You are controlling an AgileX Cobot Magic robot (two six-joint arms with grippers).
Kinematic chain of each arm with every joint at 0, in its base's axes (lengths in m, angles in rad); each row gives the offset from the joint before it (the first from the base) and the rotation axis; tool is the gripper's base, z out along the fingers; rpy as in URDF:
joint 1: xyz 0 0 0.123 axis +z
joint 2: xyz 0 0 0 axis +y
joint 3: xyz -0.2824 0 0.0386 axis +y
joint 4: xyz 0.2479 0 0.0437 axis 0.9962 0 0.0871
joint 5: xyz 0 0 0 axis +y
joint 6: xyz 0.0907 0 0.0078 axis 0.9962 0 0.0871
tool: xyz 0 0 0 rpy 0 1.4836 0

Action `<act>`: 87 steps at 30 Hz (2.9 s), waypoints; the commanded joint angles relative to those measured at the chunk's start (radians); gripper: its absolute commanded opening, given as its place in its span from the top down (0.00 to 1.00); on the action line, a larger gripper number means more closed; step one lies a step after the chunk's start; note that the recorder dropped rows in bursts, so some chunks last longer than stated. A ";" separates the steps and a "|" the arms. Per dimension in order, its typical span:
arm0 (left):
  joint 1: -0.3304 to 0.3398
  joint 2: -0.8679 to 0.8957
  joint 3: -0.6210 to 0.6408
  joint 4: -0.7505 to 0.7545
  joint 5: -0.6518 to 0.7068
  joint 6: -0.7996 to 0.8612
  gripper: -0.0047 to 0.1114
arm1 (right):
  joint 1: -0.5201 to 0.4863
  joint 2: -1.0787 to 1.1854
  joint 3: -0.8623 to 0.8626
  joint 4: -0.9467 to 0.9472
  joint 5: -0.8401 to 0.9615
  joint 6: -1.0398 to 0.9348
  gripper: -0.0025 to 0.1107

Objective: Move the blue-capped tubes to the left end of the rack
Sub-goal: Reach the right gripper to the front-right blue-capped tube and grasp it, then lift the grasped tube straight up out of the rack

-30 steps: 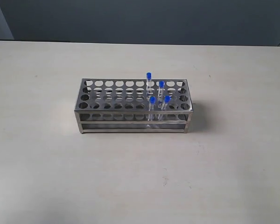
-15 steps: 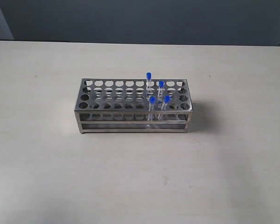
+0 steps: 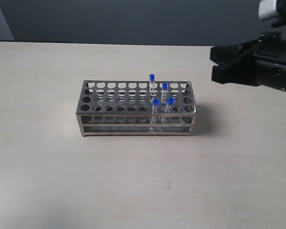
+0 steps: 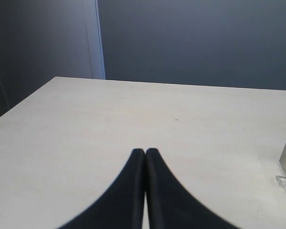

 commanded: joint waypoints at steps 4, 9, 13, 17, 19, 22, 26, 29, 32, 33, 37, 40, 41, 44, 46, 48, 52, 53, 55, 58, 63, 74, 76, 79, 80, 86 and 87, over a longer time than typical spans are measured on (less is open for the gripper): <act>-0.009 -0.004 0.003 -0.003 -0.005 -0.002 0.96 | 0.008 0.097 0.005 -0.102 -0.246 -0.027 0.54; -0.009 -0.004 0.003 -0.003 -0.005 -0.002 0.96 | 0.008 0.163 0.005 -0.102 -0.136 -0.052 0.51; -0.009 -0.004 0.003 -0.003 -0.005 -0.002 0.96 | 0.008 0.258 0.005 -0.054 -0.244 -0.143 0.51; -0.009 -0.004 0.003 -0.003 -0.005 -0.002 0.96 | 0.008 0.346 0.005 0.067 -0.247 -0.267 0.51; -0.009 -0.004 0.003 -0.003 -0.005 0.001 0.96 | 0.008 0.387 0.005 0.105 -0.273 -0.318 0.51; -0.009 -0.004 0.003 -0.003 -0.005 0.001 0.96 | 0.008 0.432 0.005 0.136 -0.313 -0.356 0.51; -0.009 -0.004 0.003 -0.003 -0.005 0.001 0.96 | 0.008 0.477 0.005 0.157 -0.376 -0.373 0.51; -0.009 -0.004 0.003 -0.003 -0.005 -0.002 0.96 | 0.008 0.498 0.005 0.199 -0.385 -0.432 0.51; -0.009 -0.004 0.003 -0.003 -0.005 -0.002 0.96 | 0.008 0.519 0.005 0.260 -0.385 -0.509 0.51; -0.009 -0.004 0.003 -0.003 -0.005 -0.002 0.96 | 0.008 0.524 0.005 0.274 -0.386 -0.523 0.51; -0.009 -0.004 0.003 -0.003 -0.005 -0.002 0.96 | 0.008 0.540 0.003 0.296 -0.409 -0.542 0.51; -0.009 -0.004 0.003 -0.003 -0.005 -0.002 0.96 | 0.008 0.557 -0.016 0.294 -0.409 -0.542 0.51; -0.009 -0.004 0.003 -0.003 -0.005 -0.002 0.96 | 0.008 0.564 -0.023 0.294 -0.409 -0.542 0.51; -0.009 -0.004 0.003 -0.003 -0.005 -0.002 0.96 | 0.008 0.598 -0.048 0.293 -0.407 -0.542 0.51; -0.009 -0.004 0.003 -0.003 -0.005 -0.002 0.96 | 0.008 0.618 -0.060 0.293 -0.407 -0.542 0.51; -0.009 -0.004 0.003 -0.003 -0.005 -0.002 0.96 | 0.008 0.629 -0.065 0.292 -0.409 -0.542 0.51; -0.009 -0.004 0.003 -0.003 -0.005 -0.002 0.96 | 0.008 0.630 -0.065 0.291 -0.393 -0.542 0.67; -0.009 -0.004 0.003 -0.003 -0.005 -0.002 0.96 | 0.008 0.630 -0.065 0.291 -0.399 -0.540 0.75; -0.009 -0.004 0.003 -0.003 -0.005 -0.002 0.96 | 0.008 0.630 -0.065 0.271 -0.419 -0.539 0.98; -0.009 -0.004 0.003 -0.003 -0.005 -0.002 0.96 | 0.008 0.628 -0.065 0.189 -0.451 -0.494 0.98; -0.009 -0.004 0.003 -0.003 -0.005 -0.002 0.96 | 0.008 0.518 -0.065 0.153 -0.421 -0.460 0.98; -0.009 -0.004 0.003 -0.003 -0.005 -0.002 0.96 | 0.053 0.277 -0.114 0.130 -0.284 -0.391 0.98; -0.009 -0.004 0.003 -0.003 -0.005 -0.002 0.96 | 0.110 0.274 -0.183 0.129 -0.197 -0.381 0.98; -0.009 -0.004 0.003 -0.003 -0.005 -0.002 0.96 | 0.210 0.312 -0.307 0.126 -0.093 -0.378 0.98; -0.009 -0.004 0.003 -0.003 -0.005 -0.002 0.96 | 0.240 0.335 -0.353 0.122 -0.067 -0.368 0.98; -0.009 -0.004 0.003 -0.003 -0.005 -0.002 0.96 | 0.360 0.647 -0.678 0.082 0.015 -0.265 0.98; -0.009 -0.004 0.003 -0.003 -0.005 -0.002 0.96 | 0.362 0.673 -0.699 0.075 0.013 -0.250 0.98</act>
